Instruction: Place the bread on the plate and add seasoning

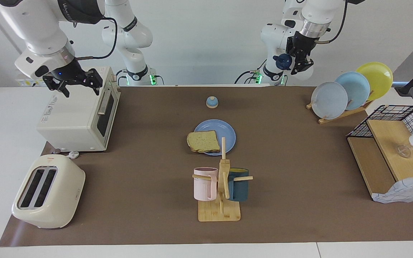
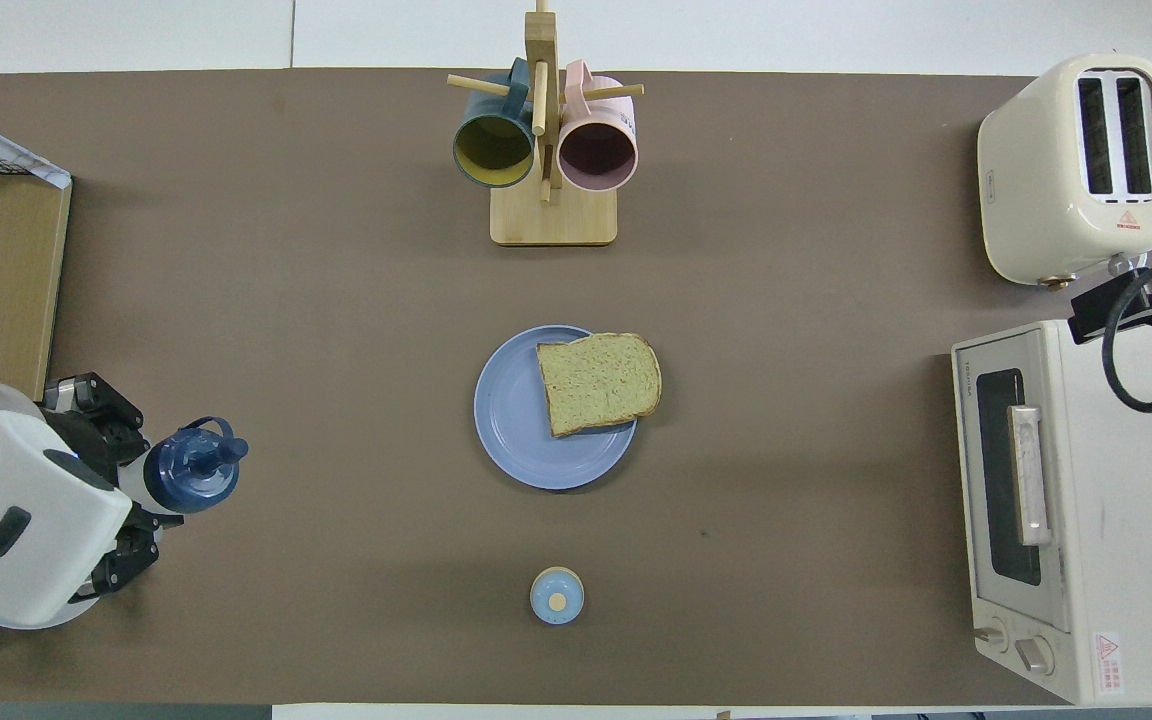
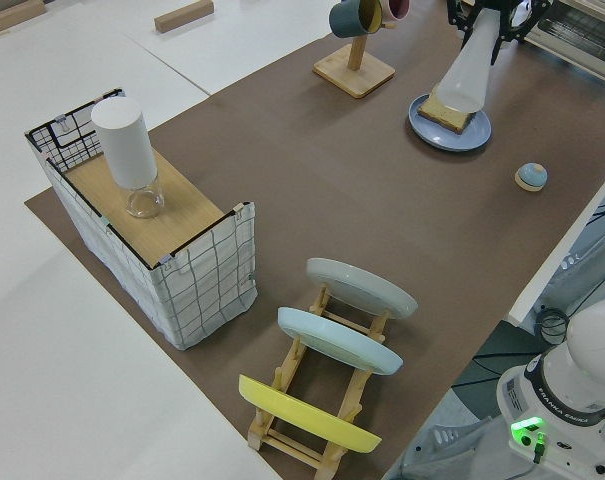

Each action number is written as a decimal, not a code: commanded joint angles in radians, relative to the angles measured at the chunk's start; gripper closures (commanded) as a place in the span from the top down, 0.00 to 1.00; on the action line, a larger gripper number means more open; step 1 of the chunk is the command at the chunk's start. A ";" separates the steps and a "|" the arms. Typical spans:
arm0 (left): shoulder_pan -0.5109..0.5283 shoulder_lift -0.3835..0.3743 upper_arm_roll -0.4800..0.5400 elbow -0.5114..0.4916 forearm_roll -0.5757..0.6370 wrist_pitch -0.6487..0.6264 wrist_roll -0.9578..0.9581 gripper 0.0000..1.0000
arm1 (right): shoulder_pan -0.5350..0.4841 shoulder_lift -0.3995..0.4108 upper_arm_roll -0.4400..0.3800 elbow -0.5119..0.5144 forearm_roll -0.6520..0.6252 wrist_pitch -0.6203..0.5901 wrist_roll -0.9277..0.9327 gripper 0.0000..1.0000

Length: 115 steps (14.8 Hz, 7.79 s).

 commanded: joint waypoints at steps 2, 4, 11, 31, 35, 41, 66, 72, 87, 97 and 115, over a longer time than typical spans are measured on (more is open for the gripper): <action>-0.005 -0.017 -0.001 -0.023 0.013 0.018 -0.017 0.41 | 0.005 -0.016 -0.006 -0.026 -0.013 0.020 0.009 1.00; -0.001 -0.018 -0.001 -0.023 0.012 0.018 -0.017 0.41 | -0.006 -0.006 -0.007 -0.022 -0.005 0.023 0.011 1.00; 0.004 -0.015 -0.001 -0.019 0.012 0.017 -0.029 0.41 | -0.007 -0.004 -0.010 -0.025 0.032 0.038 0.052 1.00; -0.001 -0.017 0.001 -0.048 0.004 0.063 -0.105 0.41 | 0.059 -0.049 0.692 -0.013 0.483 0.521 1.001 0.69; -0.007 -0.020 -0.002 -0.066 0.004 0.067 -0.104 0.40 | 0.059 -0.039 0.767 -0.077 0.442 0.757 1.071 0.61; -0.011 -0.018 -0.011 -0.068 -0.011 0.075 -0.093 0.40 | 0.088 0.023 0.769 -0.117 0.399 0.924 1.069 0.61; -0.025 -0.021 -0.025 -0.085 -0.057 0.077 -0.102 0.38 | 0.097 0.051 0.775 -0.144 0.348 0.957 1.031 0.30; -0.025 -0.021 -0.025 -0.085 -0.059 0.080 -0.104 0.37 | 0.097 0.051 0.775 -0.151 0.348 0.957 1.031 0.29; -0.025 -0.021 -0.025 -0.083 -0.059 0.075 -0.105 0.36 | 0.086 0.065 0.775 -0.144 0.351 0.981 1.035 0.00; -0.024 -0.021 -0.025 -0.085 -0.059 0.074 -0.105 0.34 | 0.054 0.099 0.761 -0.128 0.366 1.001 1.005 0.00; -0.027 -0.020 -0.054 -0.083 -0.059 0.078 -0.244 0.32 | 0.017 0.025 0.260 -0.071 0.218 0.306 0.342 1.00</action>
